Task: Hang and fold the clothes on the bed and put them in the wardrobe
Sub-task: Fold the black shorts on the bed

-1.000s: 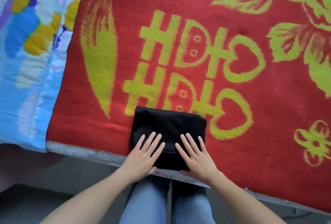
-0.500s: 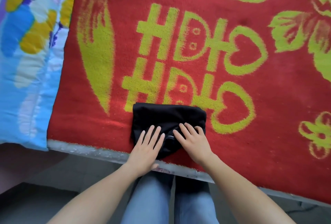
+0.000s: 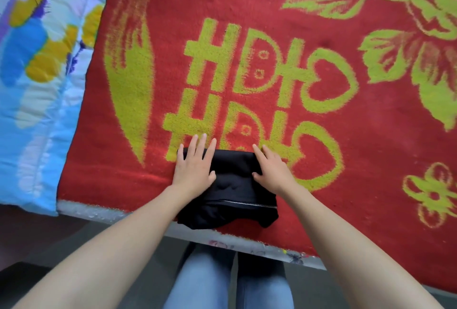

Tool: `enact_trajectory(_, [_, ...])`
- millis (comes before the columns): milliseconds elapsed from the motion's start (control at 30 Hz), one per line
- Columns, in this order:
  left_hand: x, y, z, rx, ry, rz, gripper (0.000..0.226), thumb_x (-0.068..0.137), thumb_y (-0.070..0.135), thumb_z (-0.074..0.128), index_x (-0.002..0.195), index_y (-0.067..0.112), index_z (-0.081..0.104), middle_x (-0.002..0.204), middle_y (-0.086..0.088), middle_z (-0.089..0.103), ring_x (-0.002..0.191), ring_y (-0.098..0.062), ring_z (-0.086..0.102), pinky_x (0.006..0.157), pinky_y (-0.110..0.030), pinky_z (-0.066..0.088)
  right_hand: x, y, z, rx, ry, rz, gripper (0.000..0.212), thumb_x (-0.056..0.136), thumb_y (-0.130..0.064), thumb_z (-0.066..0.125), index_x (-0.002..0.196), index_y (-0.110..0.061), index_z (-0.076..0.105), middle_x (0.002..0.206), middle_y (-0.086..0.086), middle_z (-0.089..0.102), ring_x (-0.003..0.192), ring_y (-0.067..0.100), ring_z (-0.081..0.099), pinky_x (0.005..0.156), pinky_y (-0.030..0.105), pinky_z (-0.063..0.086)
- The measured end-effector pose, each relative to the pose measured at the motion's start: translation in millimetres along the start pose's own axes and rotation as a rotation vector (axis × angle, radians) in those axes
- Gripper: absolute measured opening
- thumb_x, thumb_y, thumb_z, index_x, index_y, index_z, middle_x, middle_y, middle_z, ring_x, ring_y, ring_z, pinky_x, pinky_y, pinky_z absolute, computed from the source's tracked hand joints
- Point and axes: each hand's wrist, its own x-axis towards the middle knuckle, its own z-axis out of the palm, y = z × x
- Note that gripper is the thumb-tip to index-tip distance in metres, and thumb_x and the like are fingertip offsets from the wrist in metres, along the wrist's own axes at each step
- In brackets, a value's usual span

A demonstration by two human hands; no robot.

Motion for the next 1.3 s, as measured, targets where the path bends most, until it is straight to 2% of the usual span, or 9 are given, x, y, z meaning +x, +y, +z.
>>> enact_trajectory(100, [17.0, -9.0, 2.4, 0.043, -0.189, 0.032, 0.088, 0.088, 0.050, 0.049, 0.150, 0.019, -0.006, 0.158, -0.007, 0.000, 0.145, -0.023, 0.002, 0.113, -0.053, 0.007, 3.0, -4.1, 0.7, -0.063, -0.046, 0.027, 0.078, 0.093, -0.025, 0.052, 0.151, -0.022, 0.000, 0.157, 0.013, 0.007, 0.135, 0.036, 0.022, 0.103, 0.050, 0.029])
enact_trajectory(333, [17.3, 2.3, 4.5, 0.099, -0.150, 0.048, 0.085, 0.085, 0.045, 0.054, 0.150, 0.021, 0.004, 0.136, -0.008, 0.044, 0.121, -0.029, 0.041, 0.097, -0.043, 0.028, -0.2, -14.2, 8.7, -0.293, 0.112, -0.029, 0.072, 0.087, -0.021, 0.054, 0.147, -0.016, 0.017, 0.132, 0.011, 0.046, 0.124, 0.031, 0.032, 0.093, 0.042, 0.029])
enact_trajectory(467, [5.7, 2.8, 1.0, 0.092, -0.060, 0.036, 0.069, 0.084, 0.038, 0.059, 0.144, 0.024, 0.027, 0.120, -0.005, 0.055, 0.112, -0.026, 0.045, 0.087, -0.039, 0.029, -20.2, -16.4, 13.0, -0.261, 0.228, -0.076, 0.066, 0.075, -0.013, 0.066, 0.136, -0.013, 0.043, 0.116, 0.011, 0.057, 0.115, 0.036, 0.047, 0.095, 0.046, 0.035])
enact_trajectory(567, [-21.0, 4.5, -11.1, 0.064, 0.151, 0.085, 0.065, 0.055, 0.027, 0.085, 0.115, 0.015, 0.064, 0.085, -0.008, 0.064, 0.082, -0.028, 0.059, 0.074, -0.040, 0.044, -39.1, -15.5, 14.9, -0.272, 0.387, -0.162, 0.069, 0.046, -0.006, 0.084, 0.113, -0.008, 0.066, 0.087, 0.011, 0.066, 0.082, 0.035, 0.064, 0.071, 0.041, 0.053])
enact_trajectory(633, [-42.2, 6.1, -13.9, 0.025, 0.328, 0.088, 0.063, 0.038, 0.014, 0.089, 0.098, 0.010, 0.072, 0.070, -0.009, 0.062, 0.068, -0.029, 0.062, 0.066, -0.041, 0.051, -52.2, -14.5, 14.8, -0.287, 0.487, -0.250, 0.061, 0.051, -0.004, 0.081, 0.110, -0.007, 0.068, 0.085, 0.011, 0.066, 0.079, 0.034, 0.064, 0.063, 0.036, 0.052])
enact_trajectory(800, [-94.2, 10.2, -35.3, -0.039, 0.459, 0.041, 0.073, 0.033, -0.003, 0.081, 0.105, 0.001, 0.070, 0.068, -0.009, 0.059, 0.058, -0.025, 0.061, 0.069, -0.038, 0.055, -82.7, -21.5, -5.5, -0.331, 0.700, -0.463, 0.041, 0.079, -0.007, 0.044, 0.113, -0.004, 0.067, 0.088, 0.012, 0.066, 0.083, 0.032, 0.061, 0.066, 0.036, 0.051])
enact_trajectory(967, [-153.4, 19.7, -70.3, -0.036, 0.600, -0.098, 0.083, 0.023, 0.000, 0.077, 0.104, 0.010, 0.058, 0.073, -0.007, 0.060, 0.056, -0.022, 0.059, 0.065, -0.032, 0.043, -122.6, -40.4, -39.4, -0.414, 0.811, -0.628, 0.045, 0.078, -0.011, 0.040, 0.111, -0.004, 0.069, 0.092, 0.010, 0.063, 0.091, 0.027, 0.044, 0.071, 0.038, 0.048])
enact_trajectory(1100, [-212.6, 32.8, -95.0, -0.037, 0.694, -0.282, 0.083, 0.024, 0.001, 0.078, 0.100, 0.012, 0.046, 0.094, -0.011, 0.064, 0.063, -0.024, 0.063, 0.059, -0.034, 0.049, -156.4, -63.3, -63.7, -0.435, 0.896, -0.825, 0.043, 0.073, -0.014, 0.039, 0.099, -0.009, 0.073, 0.100, 0.009, 0.043, 0.092, 0.027, 0.043, 0.075, 0.040, 0.042])
enact_trajectory(1300, [-315.8, 49.9, -99.6, 0.040, 0.878, -0.515, 0.044, 0.056, 0.007, 0.050, 0.099, 0.014, 0.045, 0.096, -0.001, 0.071, 0.078, -0.021, 0.058, 0.069, -0.034, 0.032, -213.4, -119.9, -80.9, -0.470, 0.826, -1.150, 0.035, 0.073, -0.012, 0.042, 0.089, -0.014, 0.073, 0.094, 0.012, 0.068, 0.087, 0.031, 0.064, 0.068, 0.036, 0.054])
